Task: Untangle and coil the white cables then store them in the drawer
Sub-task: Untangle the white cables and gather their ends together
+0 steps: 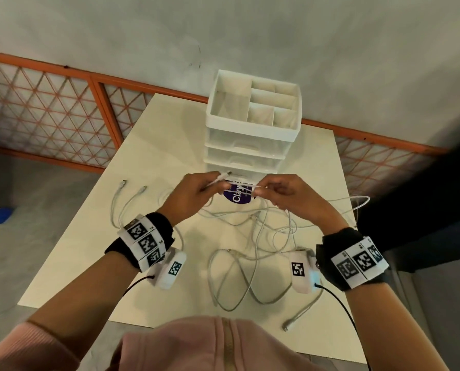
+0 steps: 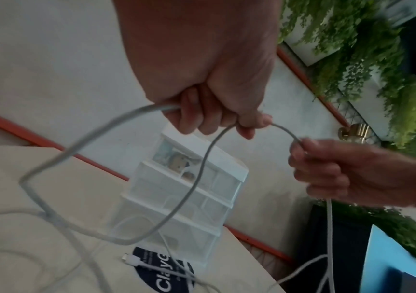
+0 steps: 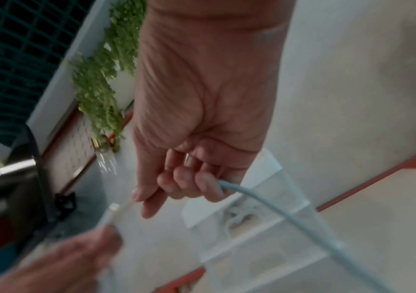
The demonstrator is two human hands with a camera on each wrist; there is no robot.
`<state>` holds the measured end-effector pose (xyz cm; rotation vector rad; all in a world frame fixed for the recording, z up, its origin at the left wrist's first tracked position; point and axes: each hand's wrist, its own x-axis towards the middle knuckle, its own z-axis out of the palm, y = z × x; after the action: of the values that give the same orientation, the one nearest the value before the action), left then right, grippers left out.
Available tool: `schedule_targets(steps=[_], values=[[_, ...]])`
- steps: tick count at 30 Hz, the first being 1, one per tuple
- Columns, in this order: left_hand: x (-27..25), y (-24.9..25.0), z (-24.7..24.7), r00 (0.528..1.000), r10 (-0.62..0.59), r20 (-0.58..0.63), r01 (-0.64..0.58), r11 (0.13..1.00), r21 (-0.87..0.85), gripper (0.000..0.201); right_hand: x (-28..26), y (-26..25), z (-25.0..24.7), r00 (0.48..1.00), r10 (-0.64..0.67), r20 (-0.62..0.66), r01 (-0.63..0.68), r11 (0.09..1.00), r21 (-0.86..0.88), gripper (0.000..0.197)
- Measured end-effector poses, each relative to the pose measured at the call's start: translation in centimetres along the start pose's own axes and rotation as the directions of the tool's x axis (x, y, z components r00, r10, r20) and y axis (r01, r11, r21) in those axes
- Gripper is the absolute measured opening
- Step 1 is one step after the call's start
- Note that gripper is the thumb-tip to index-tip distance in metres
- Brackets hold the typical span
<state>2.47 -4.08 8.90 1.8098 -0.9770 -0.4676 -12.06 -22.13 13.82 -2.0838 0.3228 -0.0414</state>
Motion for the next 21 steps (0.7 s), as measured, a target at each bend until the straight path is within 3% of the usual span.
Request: schedule_targets(steps=[4, 6, 9, 12, 13, 14, 15, 18, 21], values=[[-0.5, -1.0, -2.9, 0.952, 0.012, -0.305, -0.003, 0.999, 0.032, 0.024, -1.1, 6.4, -2.0, 0.983, 0.184, -0.028, -0.185, 0.956, -0.229, 0.023], [-0.9, -1.3, -4.0, 0.943, 0.025, -0.333, -0.006, 0.998, 0.057, 0.023, -2.1, 9.7, -2.3, 0.963, 0.261, -0.067, -0.269, 0.918, -0.290, 0.026], [-1.8, -1.8, -3.8, 0.981, 0.000, -0.193, 0.009, 0.999, 0.049, 0.022, -3.0, 12.7, -2.6, 0.928, 0.322, -0.186, -0.356, 0.914, -0.194, 0.036], [-3.2, -2.8, -1.9, 0.998, -0.062, -0.020, 0.064, 0.991, 0.116, 0.025, -4.8, 12.9, -3.1, 0.881, 0.290, -0.373, -0.355, 0.928, -0.116, 0.035], [-3.4, -3.1, -1.3, 0.994, -0.091, 0.064, 0.079, 0.981, 0.179, 0.025, -4.9, 12.6, -3.5, 0.871, 0.258, -0.419, -0.345, 0.927, -0.146, 0.035], [-5.2, -3.9, 0.9, 0.974, -0.124, 0.192, 0.079, 0.971, 0.225, 0.028, -8.2, 13.5, -2.5, 0.853, 0.288, -0.434, -0.362, 0.927, -0.096, 0.035], [-5.6, -4.1, 1.1, 0.958, -0.156, 0.243, 0.090, 0.961, 0.262, 0.033, -8.1, 12.9, -2.8, 0.843, 0.266, -0.468, -0.339, 0.937, -0.079, 0.034], [-7.7, -4.9, 3.0, 0.889, -0.252, 0.381, 0.110, 0.927, 0.357, 0.029, -9.9, 13.1, -1.7, 0.859, 0.302, -0.413, -0.365, 0.927, -0.083, 0.027], [-6.8, -4.0, 3.3, 0.872, -0.280, 0.402, 0.090, 0.898, 0.431, 0.021, -9.8, 13.0, -1.4, 0.915, 0.317, -0.250, -0.367, 0.911, -0.187, 0.026]])
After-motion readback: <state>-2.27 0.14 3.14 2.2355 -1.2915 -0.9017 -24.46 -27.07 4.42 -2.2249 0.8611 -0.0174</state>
